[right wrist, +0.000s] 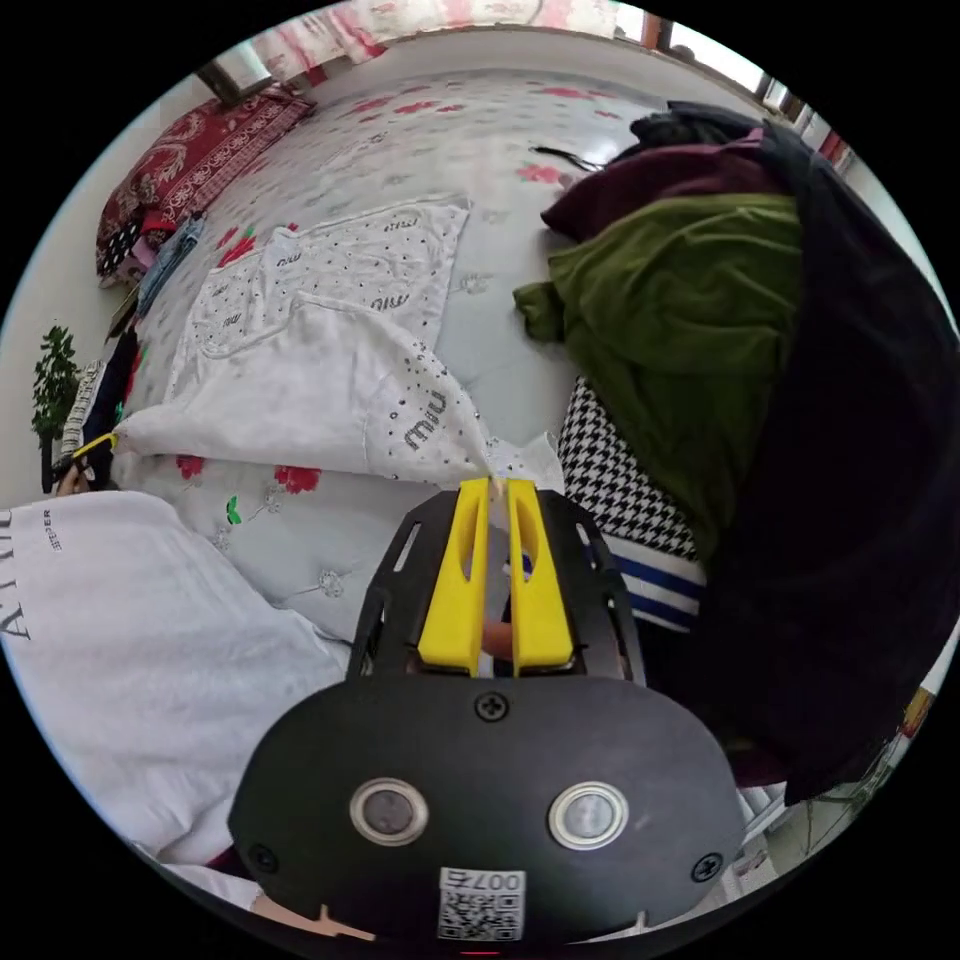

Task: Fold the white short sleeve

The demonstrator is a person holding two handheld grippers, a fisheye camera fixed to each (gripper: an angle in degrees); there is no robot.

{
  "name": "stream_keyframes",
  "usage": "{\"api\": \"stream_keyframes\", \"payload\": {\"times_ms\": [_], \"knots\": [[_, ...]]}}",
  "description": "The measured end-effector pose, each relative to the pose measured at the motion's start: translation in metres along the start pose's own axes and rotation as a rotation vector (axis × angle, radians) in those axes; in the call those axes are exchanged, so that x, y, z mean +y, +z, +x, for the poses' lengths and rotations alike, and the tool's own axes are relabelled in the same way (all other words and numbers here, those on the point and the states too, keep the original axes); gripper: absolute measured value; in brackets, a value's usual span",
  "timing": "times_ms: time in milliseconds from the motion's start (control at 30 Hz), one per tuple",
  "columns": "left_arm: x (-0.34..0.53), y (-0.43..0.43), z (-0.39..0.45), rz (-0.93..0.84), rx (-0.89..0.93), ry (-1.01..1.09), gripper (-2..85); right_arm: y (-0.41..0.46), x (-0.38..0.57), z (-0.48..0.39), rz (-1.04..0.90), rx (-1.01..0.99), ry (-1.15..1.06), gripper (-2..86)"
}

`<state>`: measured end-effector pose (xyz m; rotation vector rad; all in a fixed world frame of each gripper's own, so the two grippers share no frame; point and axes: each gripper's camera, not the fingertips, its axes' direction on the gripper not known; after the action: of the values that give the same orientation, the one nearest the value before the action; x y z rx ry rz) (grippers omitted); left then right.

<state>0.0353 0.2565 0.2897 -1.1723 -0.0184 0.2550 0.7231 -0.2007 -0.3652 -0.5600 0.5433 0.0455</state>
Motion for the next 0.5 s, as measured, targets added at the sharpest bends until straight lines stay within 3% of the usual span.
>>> {"api": "stream_keyframes", "payload": {"times_ms": [267, 400, 500], "knots": [[0.016, -0.035, -0.011, 0.046, -0.041, -0.058, 5.1, -0.041, 0.017, -0.018, 0.253, -0.015, -0.020, 2.6], [0.000, -0.053, -0.004, 0.138, 0.020, -0.028, 5.1, -0.018, -0.019, -0.051, 0.242, -0.118, -0.118, 2.9], [-0.033, -0.033, 0.017, 0.113, 0.104, 0.033, 6.3, 0.011, -0.056, -0.087, 0.206, -0.142, -0.210, 3.2]]}}
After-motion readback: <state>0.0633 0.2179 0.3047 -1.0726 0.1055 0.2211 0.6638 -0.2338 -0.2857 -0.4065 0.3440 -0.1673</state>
